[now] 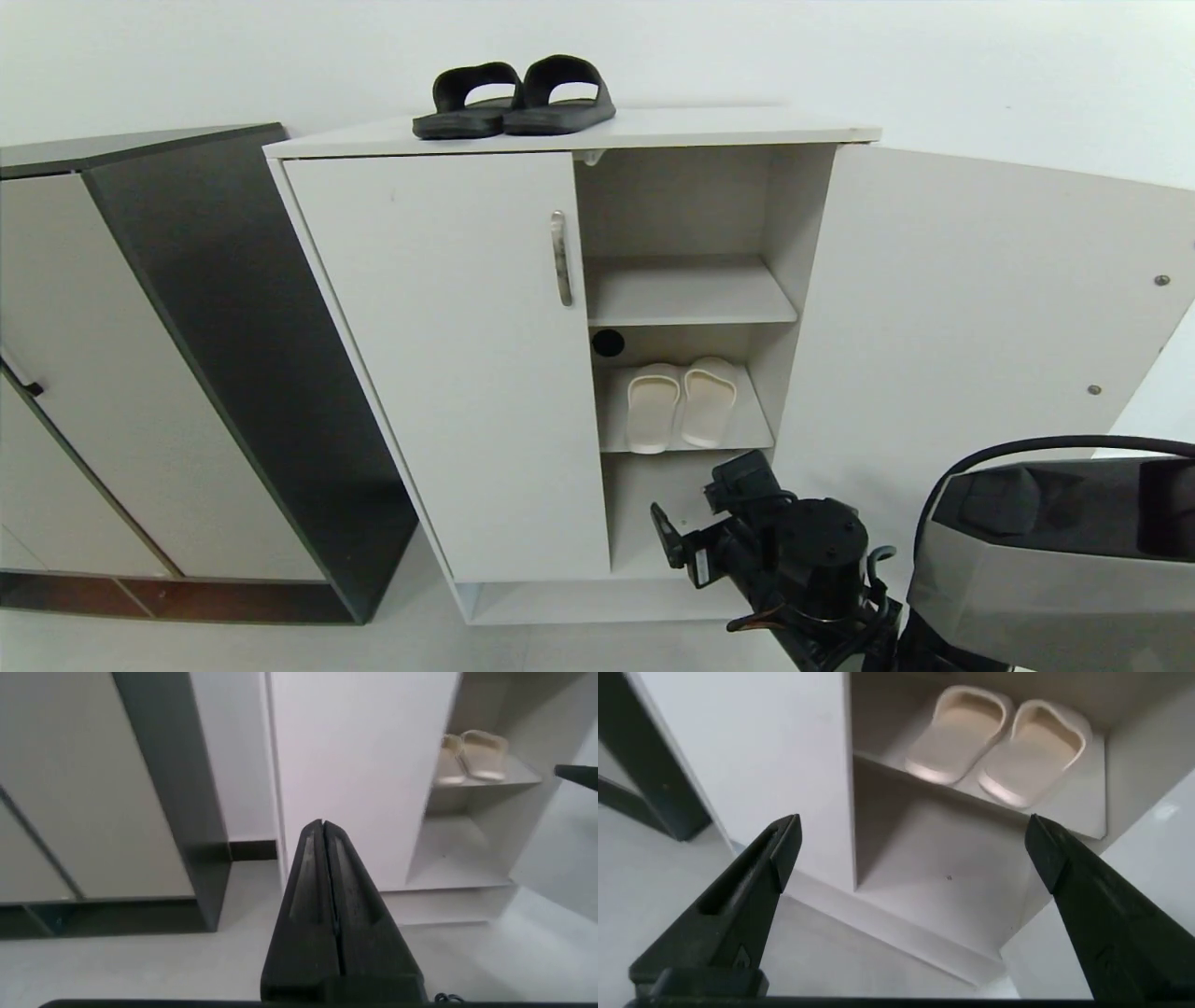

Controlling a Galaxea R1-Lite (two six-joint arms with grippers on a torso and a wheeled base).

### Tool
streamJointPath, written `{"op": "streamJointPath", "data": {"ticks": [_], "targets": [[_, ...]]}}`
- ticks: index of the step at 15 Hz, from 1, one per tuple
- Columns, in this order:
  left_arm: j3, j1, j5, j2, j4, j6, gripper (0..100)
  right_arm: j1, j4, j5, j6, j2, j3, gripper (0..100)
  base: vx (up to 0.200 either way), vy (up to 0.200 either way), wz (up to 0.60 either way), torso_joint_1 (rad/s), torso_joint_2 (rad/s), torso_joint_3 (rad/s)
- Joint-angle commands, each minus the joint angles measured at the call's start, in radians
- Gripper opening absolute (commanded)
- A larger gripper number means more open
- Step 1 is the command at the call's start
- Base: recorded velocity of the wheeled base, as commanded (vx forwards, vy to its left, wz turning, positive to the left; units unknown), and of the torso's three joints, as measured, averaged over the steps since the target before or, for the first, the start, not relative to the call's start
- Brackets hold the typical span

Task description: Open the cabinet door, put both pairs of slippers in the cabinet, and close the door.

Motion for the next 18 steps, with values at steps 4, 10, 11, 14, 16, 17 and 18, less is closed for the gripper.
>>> {"op": "streamJointPath", "data": {"ticks": [4,10,11,14,16,17,18], "targets": [[0.000,0.000,0.001,0.001,0.000,0.000,0,0.002,-0.001,0.001,-0.002,0.004,0.001,100,0.000,0.200,0.00,0.008,0.00,0.001],[0.000,0.000,0.001,0.001,0.000,0.000,0,0.001,-0.003,-0.001,-0.002,0.021,-0.001,100,0.000,0.200,0.00,0.002,0.00,0.001],[0.000,0.000,0.001,0.001,0.000,0.000,0,-0.001,-0.003,-0.001,-0.002,0.023,-0.004,100,0.000,0.200,0.00,0.007,0.01,0.007],[0.000,0.000,0.001,0.001,0.000,0.000,0,-0.001,-0.004,-0.001,-0.008,0.032,0.001,100,0.000,0.000,0.00,0.000,0.00,0.000],[0.000,0.000,0.001,0.001,0.000,0.000,0,-0.001,-0.001,-0.004,-0.021,0.046,0.001,100,0.000,0.000,0.00,0.000,0.00,0.000],[0.000,0.000,0.001,0.001,0.000,-0.002,0,-0.002,-0.004,-0.004,-0.025,0.056,-0.001,100,0.000,0.000,0.00,0.000,0.00,0.000],[0.000,0.000,0.001,0.001,0.000,-0.002,0,-0.005,-0.006,-0.004,-0.025,0.058,-0.001,100,0.000,0.000,0.00,0.000,0.00,0.000]]}}
